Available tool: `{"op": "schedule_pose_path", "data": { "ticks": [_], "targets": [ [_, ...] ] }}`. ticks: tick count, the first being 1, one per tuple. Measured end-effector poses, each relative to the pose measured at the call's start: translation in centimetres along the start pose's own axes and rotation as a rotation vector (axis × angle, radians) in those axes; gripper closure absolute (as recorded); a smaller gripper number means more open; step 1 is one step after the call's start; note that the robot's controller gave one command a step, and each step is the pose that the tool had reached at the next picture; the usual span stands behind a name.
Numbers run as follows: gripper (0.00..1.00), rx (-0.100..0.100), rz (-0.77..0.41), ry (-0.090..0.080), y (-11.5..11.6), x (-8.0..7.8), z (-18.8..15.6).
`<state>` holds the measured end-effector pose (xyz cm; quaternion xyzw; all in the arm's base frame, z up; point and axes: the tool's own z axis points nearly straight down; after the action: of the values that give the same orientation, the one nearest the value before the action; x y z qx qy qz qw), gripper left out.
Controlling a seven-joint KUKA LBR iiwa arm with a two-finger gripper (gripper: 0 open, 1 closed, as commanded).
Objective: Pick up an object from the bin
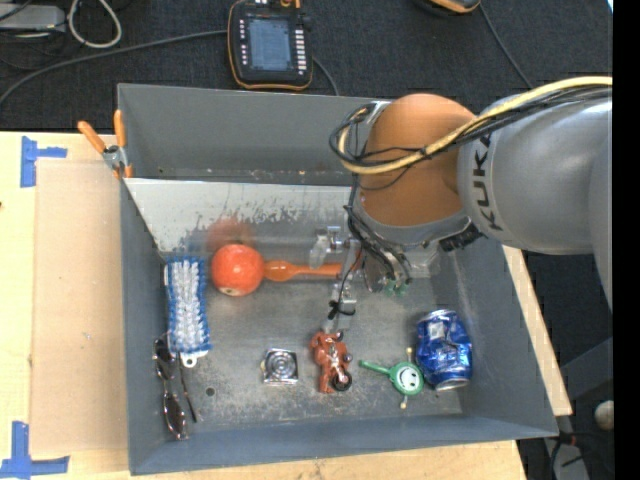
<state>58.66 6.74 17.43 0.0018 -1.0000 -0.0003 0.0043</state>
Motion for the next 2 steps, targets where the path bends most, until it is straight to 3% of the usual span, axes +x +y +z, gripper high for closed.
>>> {"op": "schedule_pose_path", "data": {
  "ticks": [1, 2],
  "targets": [
    [0.00, 0.000, 0.002, -0.007, -0.1, -0.2, -0.4],
    [0.00, -0.001, -0.234, -0.005, -3.5, 1.3, 9.3]
  ]
}}
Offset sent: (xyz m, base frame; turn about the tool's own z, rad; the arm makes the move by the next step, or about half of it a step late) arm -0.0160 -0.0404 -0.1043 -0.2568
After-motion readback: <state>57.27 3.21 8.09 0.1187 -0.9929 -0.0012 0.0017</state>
